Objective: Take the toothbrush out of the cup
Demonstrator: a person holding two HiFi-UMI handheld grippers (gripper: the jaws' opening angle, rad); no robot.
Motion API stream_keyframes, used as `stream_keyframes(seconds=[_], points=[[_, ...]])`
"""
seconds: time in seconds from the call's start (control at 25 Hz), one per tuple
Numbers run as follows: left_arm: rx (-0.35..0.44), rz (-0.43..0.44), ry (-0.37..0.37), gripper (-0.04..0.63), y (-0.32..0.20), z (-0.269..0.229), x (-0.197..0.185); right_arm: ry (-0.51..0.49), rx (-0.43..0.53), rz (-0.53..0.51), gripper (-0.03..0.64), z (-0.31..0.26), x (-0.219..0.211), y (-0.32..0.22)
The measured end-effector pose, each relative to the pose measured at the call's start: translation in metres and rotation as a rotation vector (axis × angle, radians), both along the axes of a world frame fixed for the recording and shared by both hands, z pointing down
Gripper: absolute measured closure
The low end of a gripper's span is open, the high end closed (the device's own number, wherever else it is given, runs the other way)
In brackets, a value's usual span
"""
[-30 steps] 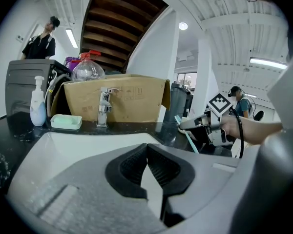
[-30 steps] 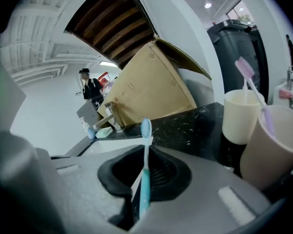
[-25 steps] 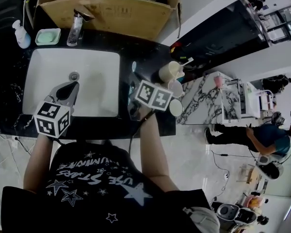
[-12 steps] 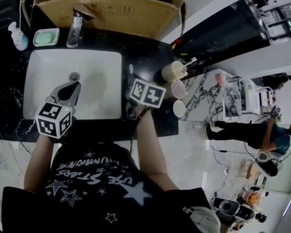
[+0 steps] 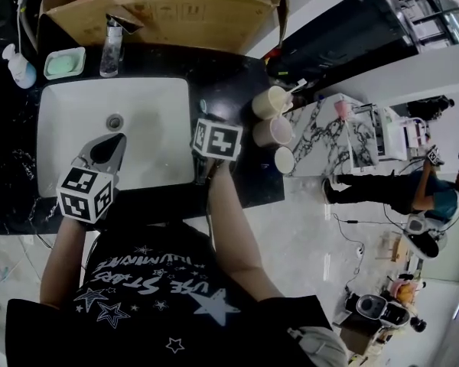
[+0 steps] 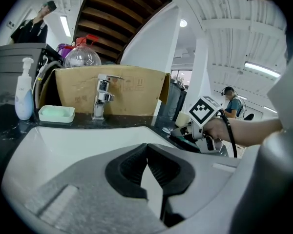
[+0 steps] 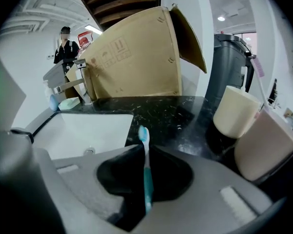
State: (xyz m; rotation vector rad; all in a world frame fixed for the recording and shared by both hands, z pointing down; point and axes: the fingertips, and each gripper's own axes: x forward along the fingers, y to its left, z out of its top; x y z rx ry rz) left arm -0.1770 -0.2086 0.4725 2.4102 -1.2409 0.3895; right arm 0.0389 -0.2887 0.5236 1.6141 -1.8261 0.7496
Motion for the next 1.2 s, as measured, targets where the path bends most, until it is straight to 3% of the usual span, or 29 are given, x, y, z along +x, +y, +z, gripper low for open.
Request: stream_keyframes(seconds=[0.2, 0.4, 0.6, 0.76, 1.0, 1.2], points=[[-0.011, 0.047, -0.001, 0.586, 0.004, 0.005, 0.004, 0.024, 0.054, 0.02, 0.509, -0.017, 0.008, 0.007], [-0.003, 0.037, -0.012, 0.586, 0.003, 0.001, 0.009, -0.028, 0.153, -0.005, 0.509, -0.056, 0.022, 0.023], [0.015, -0.017, -0.023, 0.586, -0.002, -0.006, 0.015, -0.018, 0.29, 0.01, 0.502, -0.111, 0.066, 0.027], [0.034, -0.052, -0.028, 0.586, -0.004, -0.014, 0.031, 0.076, 0.37, 0.029, 0.492, -0.144, 0.116, 0.019], [0.059, -0.093, -0.032, 0.586, -0.006, -0.025, 0.059, 0.162, 0.322, -0.018, 0.492, -0.141, 0.168, 0.004], [0.071, -0.129, -0.038, 0.586, -0.007, -0.03, 0.077, 0.167, 0.254, -0.127, 0.492, -0.124, 0.175, -0.008]])
